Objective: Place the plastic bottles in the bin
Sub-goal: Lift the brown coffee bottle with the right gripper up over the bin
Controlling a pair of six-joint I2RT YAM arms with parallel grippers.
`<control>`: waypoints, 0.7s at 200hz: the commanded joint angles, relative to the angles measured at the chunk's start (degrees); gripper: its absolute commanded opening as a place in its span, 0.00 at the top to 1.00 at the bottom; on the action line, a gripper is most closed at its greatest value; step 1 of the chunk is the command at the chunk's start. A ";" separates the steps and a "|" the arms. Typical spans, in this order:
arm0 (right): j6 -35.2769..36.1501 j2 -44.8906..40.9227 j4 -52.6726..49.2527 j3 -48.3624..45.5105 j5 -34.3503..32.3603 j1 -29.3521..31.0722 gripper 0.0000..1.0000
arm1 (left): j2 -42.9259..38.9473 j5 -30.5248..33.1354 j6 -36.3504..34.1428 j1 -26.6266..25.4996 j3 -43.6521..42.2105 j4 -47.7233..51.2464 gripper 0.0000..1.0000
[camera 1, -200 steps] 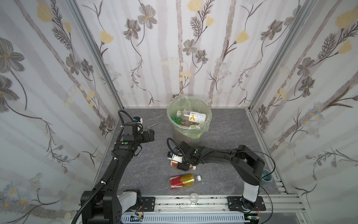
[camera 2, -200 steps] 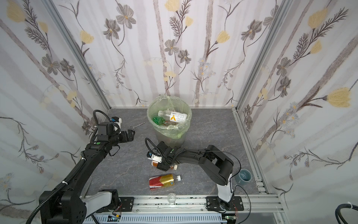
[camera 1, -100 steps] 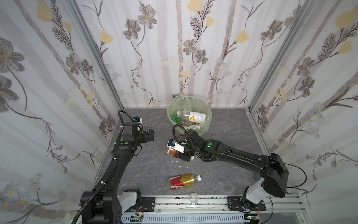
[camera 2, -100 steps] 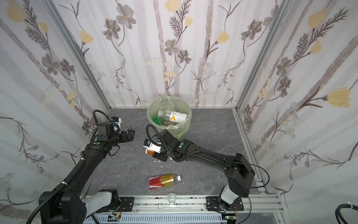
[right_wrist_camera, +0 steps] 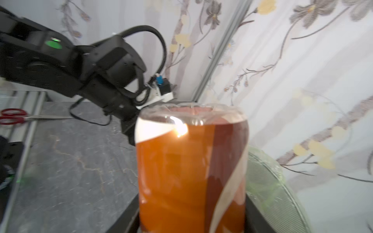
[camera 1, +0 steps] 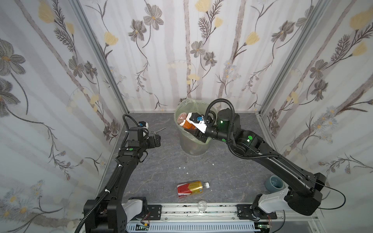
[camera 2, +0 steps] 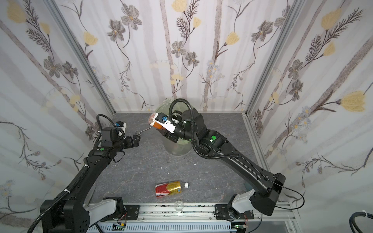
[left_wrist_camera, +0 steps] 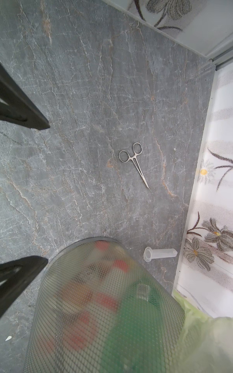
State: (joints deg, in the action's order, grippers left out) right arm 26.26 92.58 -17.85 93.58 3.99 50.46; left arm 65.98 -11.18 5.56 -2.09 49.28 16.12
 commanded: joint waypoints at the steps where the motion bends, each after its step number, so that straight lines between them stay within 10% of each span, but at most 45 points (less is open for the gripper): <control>1: 5.38 4.99 -2.71 5.33 -11.73 -1.86 0.49 | -0.32 0.01 -0.50 0.07 -0.06 -0.35 0.00; 48: 11.54 17.93 -6.93 17.47 -27.18 -4.86 0.49 | -0.67 0.15 -0.56 0.11 -0.06 -0.43 0.00; 140: 13.17 28.35 -6.94 26.17 -25.24 -10.28 0.47 | -1.02 -0.07 -0.74 0.14 -0.23 -0.47 0.00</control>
State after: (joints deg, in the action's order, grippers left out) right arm 38.89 120.05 -25.82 119.11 -22.87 40.60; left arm 65.23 -11.16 5.08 -2.04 49.17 16.12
